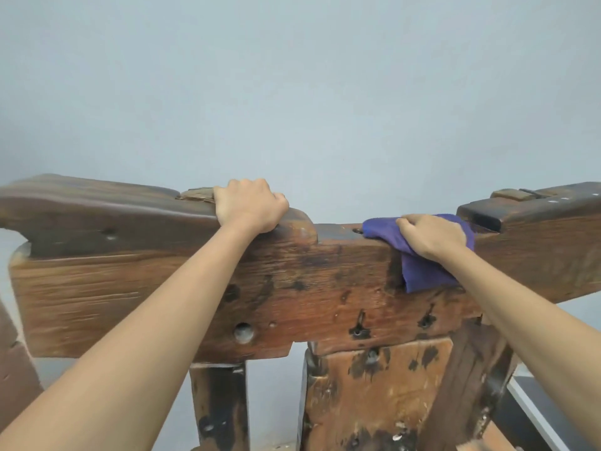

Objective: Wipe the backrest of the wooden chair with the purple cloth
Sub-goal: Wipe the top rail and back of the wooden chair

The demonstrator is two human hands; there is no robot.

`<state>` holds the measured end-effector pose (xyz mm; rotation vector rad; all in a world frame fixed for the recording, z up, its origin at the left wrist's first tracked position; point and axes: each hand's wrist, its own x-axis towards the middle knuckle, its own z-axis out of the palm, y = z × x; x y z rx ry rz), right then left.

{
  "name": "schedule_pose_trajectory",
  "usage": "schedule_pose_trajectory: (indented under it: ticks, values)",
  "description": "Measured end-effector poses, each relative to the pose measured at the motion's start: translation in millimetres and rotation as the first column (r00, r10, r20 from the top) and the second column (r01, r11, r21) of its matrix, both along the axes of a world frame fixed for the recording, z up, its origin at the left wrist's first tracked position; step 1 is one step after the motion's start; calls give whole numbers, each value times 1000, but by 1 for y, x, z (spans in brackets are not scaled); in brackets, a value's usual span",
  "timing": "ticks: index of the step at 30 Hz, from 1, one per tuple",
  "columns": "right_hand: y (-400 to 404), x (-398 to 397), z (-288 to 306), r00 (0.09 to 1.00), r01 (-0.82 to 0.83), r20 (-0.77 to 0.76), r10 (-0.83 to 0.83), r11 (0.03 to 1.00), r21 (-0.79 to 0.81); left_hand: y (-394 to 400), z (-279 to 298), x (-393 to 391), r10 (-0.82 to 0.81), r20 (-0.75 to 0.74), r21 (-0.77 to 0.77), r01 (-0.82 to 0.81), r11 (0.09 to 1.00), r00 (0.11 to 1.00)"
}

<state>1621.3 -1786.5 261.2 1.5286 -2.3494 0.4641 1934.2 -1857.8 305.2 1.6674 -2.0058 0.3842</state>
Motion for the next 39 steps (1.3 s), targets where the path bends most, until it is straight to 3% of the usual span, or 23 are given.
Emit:
schedule_pose_trajectory:
  ticks: [7, 12, 15, 17, 19, 22, 25, 28, 32, 35, 36, 39]
  values:
    - [-9, 118, -8, 936, -352, -2, 353, 932, -87, -1, 0, -2, 2, 34, 12, -2, 1000, 999]
    - [-12, 128, -22, 956, -293, -78, 282, 910, -293, -3, -4, -2, -71, 10, -86, 71, 994, 997]
    - [-9, 135, -25, 958, -288, -114, 264, 883, -371, 14, -21, -6, -153, 157, -202, 184, 962, 976]
    - [-9, 137, -26, 958, -285, -132, 253, 870, -402, 35, -35, -23, -138, 255, -186, 189, 964, 957]
    - [-8, 135, -27, 962, -271, -153, 225, 846, -459, 53, -41, -48, -65, 211, -119, 92, 989, 975]
    - [-8, 132, -41, 952, -297, -130, 278, 735, -610, 65, -39, -74, 70, 118, -49, -65, 997, 991]
    - [-11, 114, -66, 885, -421, -195, 423, 548, -723, 72, -40, -83, 127, 149, -29, -124, 992, 981]
    - [-15, 86, -86, 792, -594, -375, 481, 469, -653, 77, -41, -93, 89, 172, -54, -80, 995, 981]
    - [-13, 49, -99, 671, -729, -506, 543, 357, -584, 80, -42, -139, -172, 4, -109, 171, 979, 985]
    - [-8, 3, -112, 557, -825, -625, 547, 276, -493, 73, -41, -198, -323, -71, 0, 324, 946, 944]
    - [-6, -18, -115, 522, -850, -655, 547, 273, -450, 69, -41, -219, -366, -27, 70, 367, 928, 930]
    - [1, -84, -116, 427, -904, -699, 574, 296, -310, 56, -41, -275, -427, -137, 192, 447, 874, 894]
